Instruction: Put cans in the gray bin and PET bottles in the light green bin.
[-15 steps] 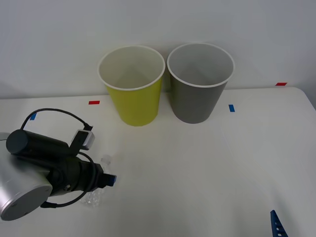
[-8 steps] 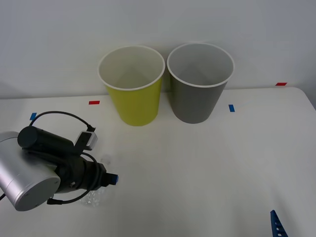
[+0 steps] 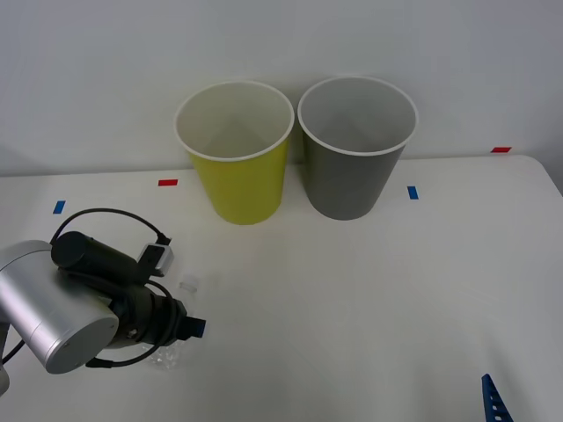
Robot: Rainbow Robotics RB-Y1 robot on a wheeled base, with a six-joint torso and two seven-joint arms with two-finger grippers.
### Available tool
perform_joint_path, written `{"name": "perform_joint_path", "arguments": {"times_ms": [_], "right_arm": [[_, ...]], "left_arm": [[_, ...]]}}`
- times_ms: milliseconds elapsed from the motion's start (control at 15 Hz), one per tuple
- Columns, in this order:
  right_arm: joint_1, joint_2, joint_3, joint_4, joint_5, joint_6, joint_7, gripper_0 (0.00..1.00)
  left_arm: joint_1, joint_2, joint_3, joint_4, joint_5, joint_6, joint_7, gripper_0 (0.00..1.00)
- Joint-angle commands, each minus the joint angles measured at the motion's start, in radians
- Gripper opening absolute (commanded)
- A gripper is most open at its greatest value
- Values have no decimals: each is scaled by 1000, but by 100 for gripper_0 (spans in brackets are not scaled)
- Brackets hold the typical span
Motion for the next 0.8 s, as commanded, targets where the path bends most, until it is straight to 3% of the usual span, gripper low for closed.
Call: {"name": "perform_joint_path", "arguments": {"times_ms": [67, 800], "right_arm": [[0, 0, 0, 0, 0, 0, 0, 100], [0, 0, 0, 0, 0, 0, 0, 100]], "left_arm": [[-13, -22, 0, 53, -6, 0, -14, 100], [-84, -75, -2, 165, -8, 83, -111, 100]]}}
